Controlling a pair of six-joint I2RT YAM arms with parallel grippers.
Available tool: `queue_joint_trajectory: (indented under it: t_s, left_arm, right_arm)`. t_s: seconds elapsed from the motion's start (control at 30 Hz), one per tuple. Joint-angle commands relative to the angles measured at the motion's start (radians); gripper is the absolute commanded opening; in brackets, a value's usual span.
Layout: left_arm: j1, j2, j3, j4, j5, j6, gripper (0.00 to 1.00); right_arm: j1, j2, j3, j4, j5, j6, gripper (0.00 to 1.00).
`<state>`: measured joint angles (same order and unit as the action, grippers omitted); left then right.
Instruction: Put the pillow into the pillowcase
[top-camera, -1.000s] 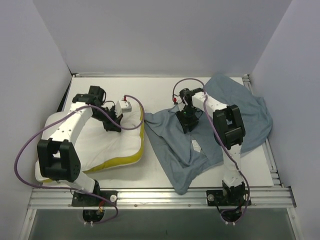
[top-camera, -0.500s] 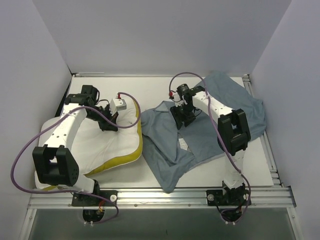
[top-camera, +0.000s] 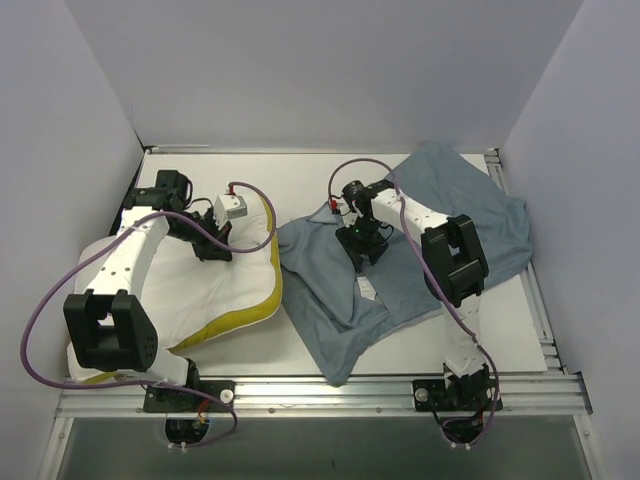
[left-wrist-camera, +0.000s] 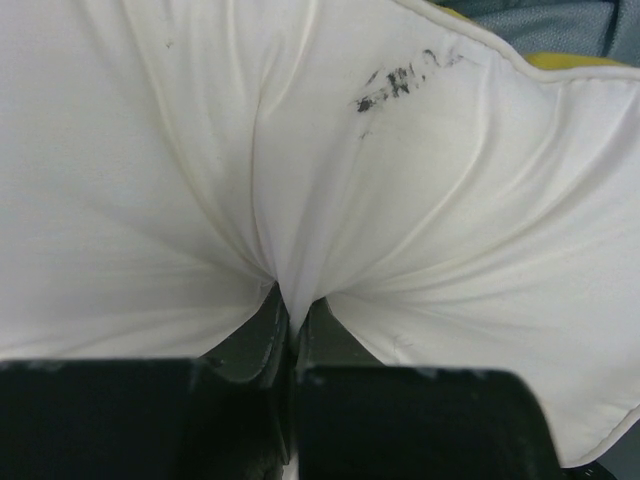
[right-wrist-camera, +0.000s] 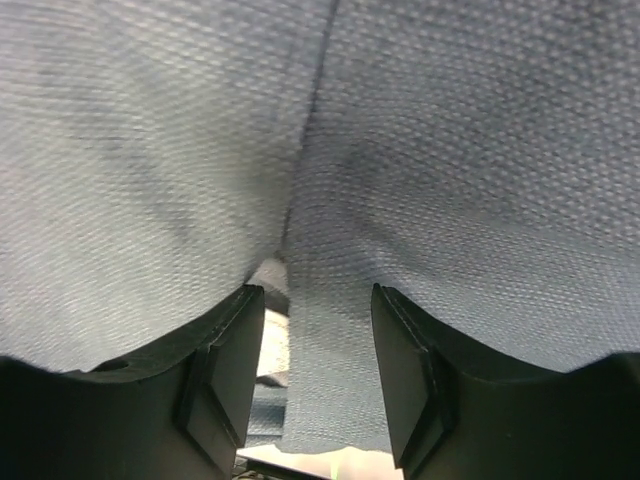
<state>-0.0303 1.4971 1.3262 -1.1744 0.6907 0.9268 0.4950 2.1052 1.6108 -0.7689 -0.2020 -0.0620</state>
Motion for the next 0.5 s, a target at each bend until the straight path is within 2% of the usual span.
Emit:
queue_joint_trajectory:
  t_s: [0.0,0.07,0.2,0.43,0.47]
  left_arm:
    - [0.013,-0.017,0.038,-0.025,0.059,-0.006,0.00]
    - [0.015,-0.017,0.039,-0.024,0.056,-0.006,0.00]
    - [0.015,-0.017,0.033,-0.024,0.052,-0.006,0.00]
    - [0.017,-0.021,0.030,-0.024,0.053,0.004,0.00]
    - [0.017,-0.023,0.030,-0.024,0.055,0.009,0.00]
  right_arm:
    - [0.010,0.016,-0.009,-0.064,0.107,-0.018,0.47]
    - [0.007,0.013,-0.018,-0.064,0.179,-0.009,0.41]
    - [-0.001,-0.017,-0.017,-0.060,0.259,0.005,0.37]
    - [-0.042,-0.109,-0.023,-0.073,0.283,-0.009,0.31]
    - [-0.052,-0.126,-0.025,-0.076,0.277,-0.010,0.24]
